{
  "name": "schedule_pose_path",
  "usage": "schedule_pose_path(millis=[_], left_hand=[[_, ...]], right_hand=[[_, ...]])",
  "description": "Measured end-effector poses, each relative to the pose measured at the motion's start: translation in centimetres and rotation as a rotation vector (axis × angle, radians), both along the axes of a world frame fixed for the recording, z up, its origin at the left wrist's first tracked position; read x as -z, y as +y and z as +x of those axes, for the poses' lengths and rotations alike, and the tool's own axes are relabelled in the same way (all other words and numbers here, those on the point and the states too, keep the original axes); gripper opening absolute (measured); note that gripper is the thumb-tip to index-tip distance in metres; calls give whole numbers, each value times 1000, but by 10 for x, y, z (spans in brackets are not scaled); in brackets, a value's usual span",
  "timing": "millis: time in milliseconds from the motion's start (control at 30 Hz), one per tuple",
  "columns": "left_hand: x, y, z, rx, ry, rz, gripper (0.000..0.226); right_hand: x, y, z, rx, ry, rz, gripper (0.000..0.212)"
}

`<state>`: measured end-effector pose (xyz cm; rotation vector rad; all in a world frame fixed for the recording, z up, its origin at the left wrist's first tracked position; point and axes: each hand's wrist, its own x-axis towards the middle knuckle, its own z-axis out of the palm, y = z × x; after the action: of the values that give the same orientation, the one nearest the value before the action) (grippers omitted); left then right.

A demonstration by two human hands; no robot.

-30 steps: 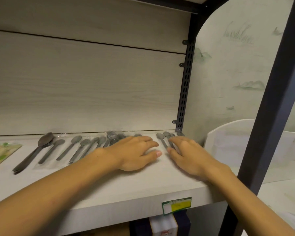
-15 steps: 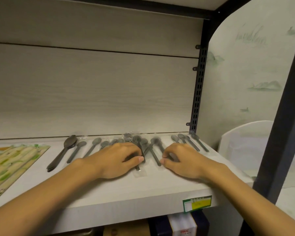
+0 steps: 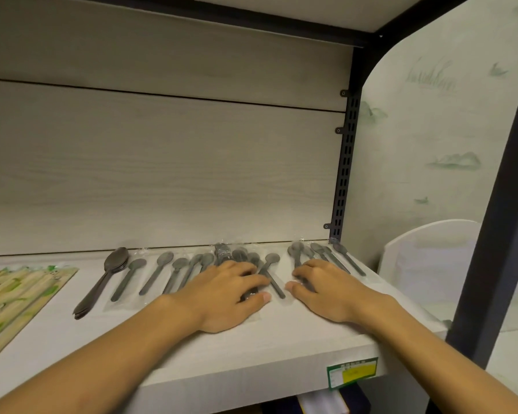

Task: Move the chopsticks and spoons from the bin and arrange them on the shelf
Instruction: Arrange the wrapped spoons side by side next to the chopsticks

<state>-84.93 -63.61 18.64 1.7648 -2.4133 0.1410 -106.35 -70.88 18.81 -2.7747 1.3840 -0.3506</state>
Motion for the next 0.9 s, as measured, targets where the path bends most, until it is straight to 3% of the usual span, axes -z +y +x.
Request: schedule_pose_path(millis=[233,367,667,833,900], left_hand=[[2,1,1,13,26,-3,46],[2,1,0,9,25,-6,45],[5,1,1,19,43,2,46],[6,2,3,33,60,-2,76],[5,1,3,29,59,-10,77]], right_hand=[[1,0,-3,26,-26,-55,39],[-6,-4,1,57,1,-190,30],[-12,-17,16,101,-119,-117,16],[-15,-13,9,78,-254,-176,14],[-16,-5,1,64,-283,-227,16]])
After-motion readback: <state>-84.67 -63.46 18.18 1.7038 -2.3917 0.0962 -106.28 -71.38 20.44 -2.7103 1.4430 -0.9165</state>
